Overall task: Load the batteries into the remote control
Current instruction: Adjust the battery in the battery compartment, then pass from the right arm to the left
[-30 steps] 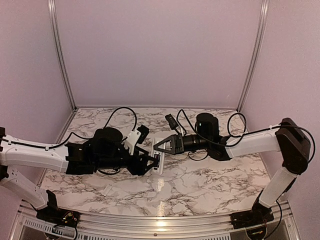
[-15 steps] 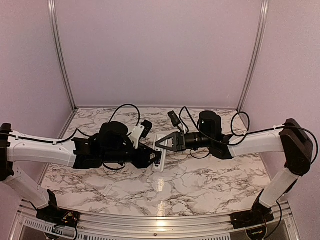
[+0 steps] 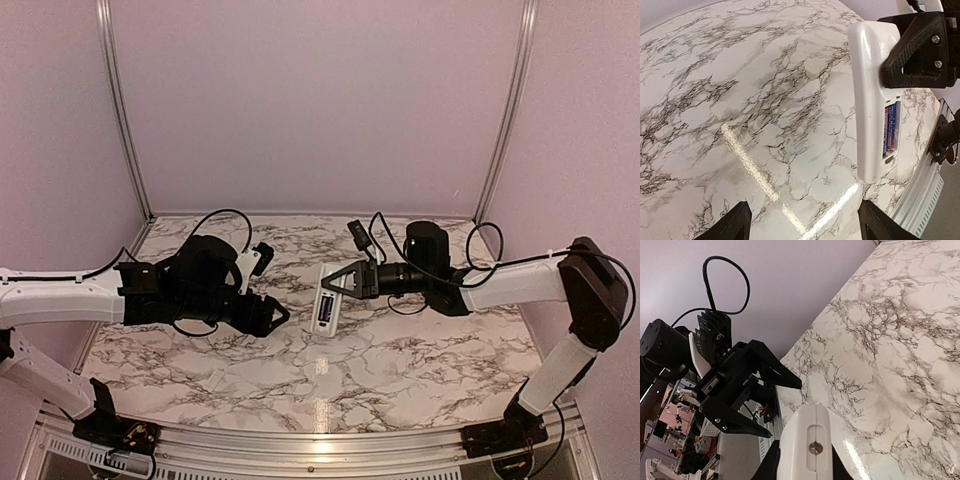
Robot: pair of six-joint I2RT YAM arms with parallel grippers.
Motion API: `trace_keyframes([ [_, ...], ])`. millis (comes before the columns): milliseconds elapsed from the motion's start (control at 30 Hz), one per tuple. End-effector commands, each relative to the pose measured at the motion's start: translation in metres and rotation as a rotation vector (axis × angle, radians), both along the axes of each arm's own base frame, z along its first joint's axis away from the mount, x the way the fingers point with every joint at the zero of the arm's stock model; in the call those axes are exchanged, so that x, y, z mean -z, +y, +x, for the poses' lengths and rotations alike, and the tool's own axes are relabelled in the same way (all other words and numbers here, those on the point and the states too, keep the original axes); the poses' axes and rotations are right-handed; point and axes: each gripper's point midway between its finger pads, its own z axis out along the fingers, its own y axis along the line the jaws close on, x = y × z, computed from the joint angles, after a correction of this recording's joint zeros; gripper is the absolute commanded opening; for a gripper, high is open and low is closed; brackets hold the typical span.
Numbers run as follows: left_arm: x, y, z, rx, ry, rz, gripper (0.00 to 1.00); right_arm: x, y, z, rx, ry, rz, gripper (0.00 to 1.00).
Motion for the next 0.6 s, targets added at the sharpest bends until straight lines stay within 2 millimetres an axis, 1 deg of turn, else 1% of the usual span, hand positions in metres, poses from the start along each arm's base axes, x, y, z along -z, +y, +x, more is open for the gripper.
trace_keyframes([
  [0,0.023,0.038,-0.009,-0.058,0.095,0.111,0.78,0.019,-0.006,0.009,0.044,0.015,-0.041,0.0],
  [133,0.008,0.017,-0.006,-0.05,0.067,0.006,0.81,0.038,-0.005,0.017,0.097,0.106,-0.044,0.0],
  [233,0.002,-0.006,-0.003,-0.057,0.018,-0.017,0.86,0.045,0.005,0.014,0.103,0.151,-0.039,0.0],
  [300,0.006,-0.021,-0.001,-0.054,0.002,0.01,0.86,0.048,0.012,0.011,0.107,0.163,-0.049,0.0],
  [400,0.017,-0.043,-0.004,-0.03,0.002,0.044,0.86,0.052,0.017,0.008,0.116,0.177,-0.056,0.0],
  [500,0.028,-0.051,0.002,-0.077,0.022,0.048,0.85,0.052,0.021,0.004,0.114,0.194,-0.04,0.0],
  [567,0.031,-0.056,0.006,-0.097,0.03,0.032,0.85,0.053,0.023,0.002,0.116,0.201,-0.039,0.0],
])
